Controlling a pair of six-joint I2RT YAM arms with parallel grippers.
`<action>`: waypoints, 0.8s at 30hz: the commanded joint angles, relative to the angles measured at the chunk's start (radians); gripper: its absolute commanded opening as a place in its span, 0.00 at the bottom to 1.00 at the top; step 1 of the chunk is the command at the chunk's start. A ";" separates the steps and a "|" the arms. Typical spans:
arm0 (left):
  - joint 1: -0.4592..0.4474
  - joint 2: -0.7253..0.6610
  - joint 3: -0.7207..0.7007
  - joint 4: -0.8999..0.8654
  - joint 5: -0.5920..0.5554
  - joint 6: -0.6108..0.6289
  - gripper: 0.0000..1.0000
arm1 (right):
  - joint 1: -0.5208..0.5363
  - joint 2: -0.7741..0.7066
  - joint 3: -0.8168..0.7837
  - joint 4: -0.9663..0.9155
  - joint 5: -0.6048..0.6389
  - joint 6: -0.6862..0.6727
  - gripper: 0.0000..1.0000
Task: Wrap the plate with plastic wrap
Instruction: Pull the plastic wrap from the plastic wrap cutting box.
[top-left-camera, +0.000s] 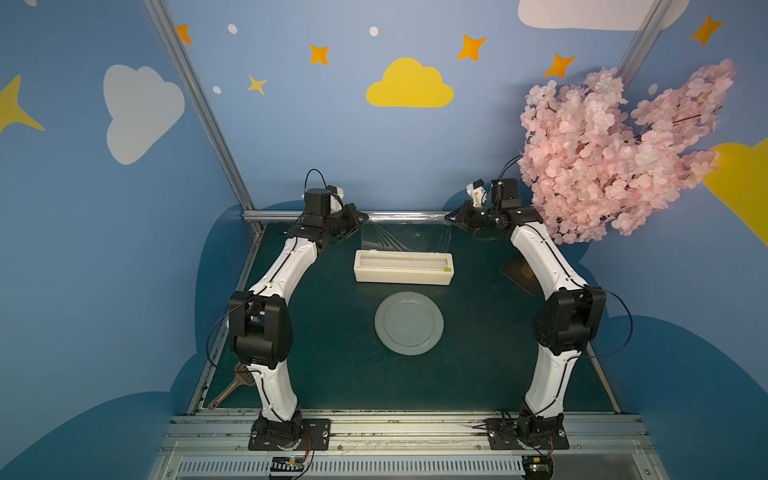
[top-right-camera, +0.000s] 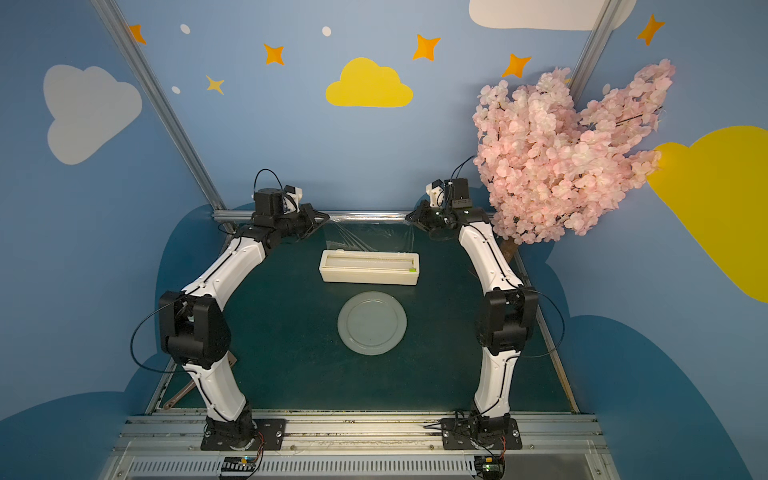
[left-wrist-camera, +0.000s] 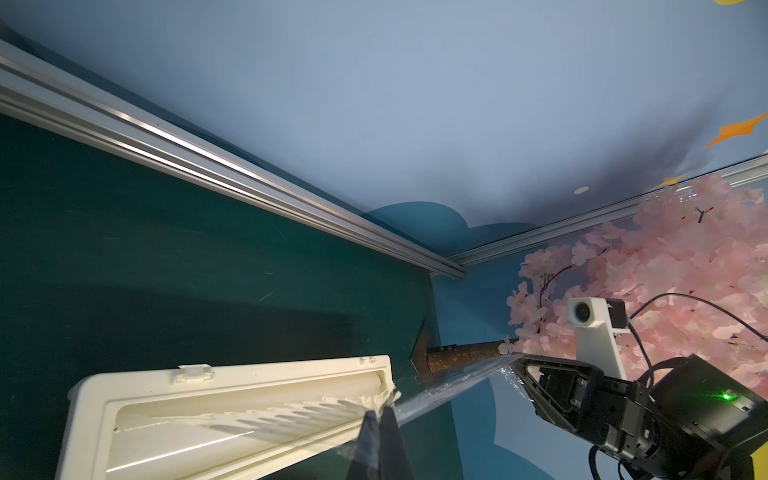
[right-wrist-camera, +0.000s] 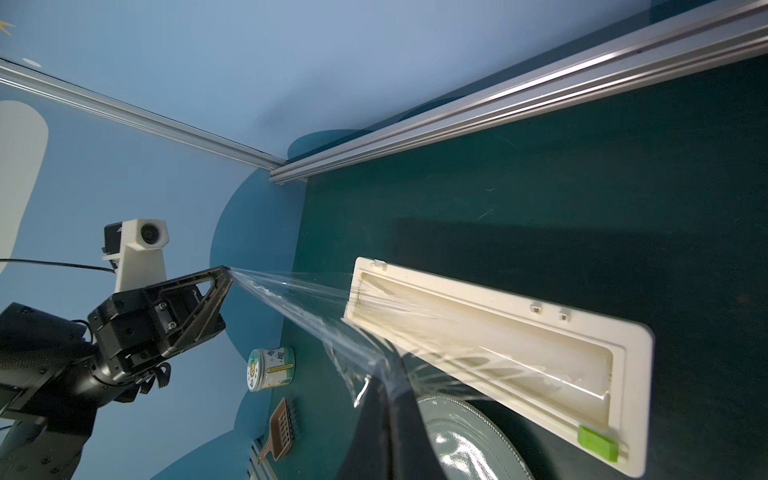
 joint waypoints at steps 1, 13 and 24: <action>0.021 -0.035 0.030 0.014 -0.002 0.017 0.03 | -0.014 -0.052 0.028 -0.004 0.002 0.010 0.00; 0.020 -0.082 0.100 -0.053 -0.012 0.060 0.03 | -0.012 -0.134 0.048 -0.004 0.015 0.011 0.00; 0.002 -0.113 0.125 -0.062 -0.013 0.071 0.03 | -0.012 -0.176 0.045 -0.017 0.011 0.010 0.00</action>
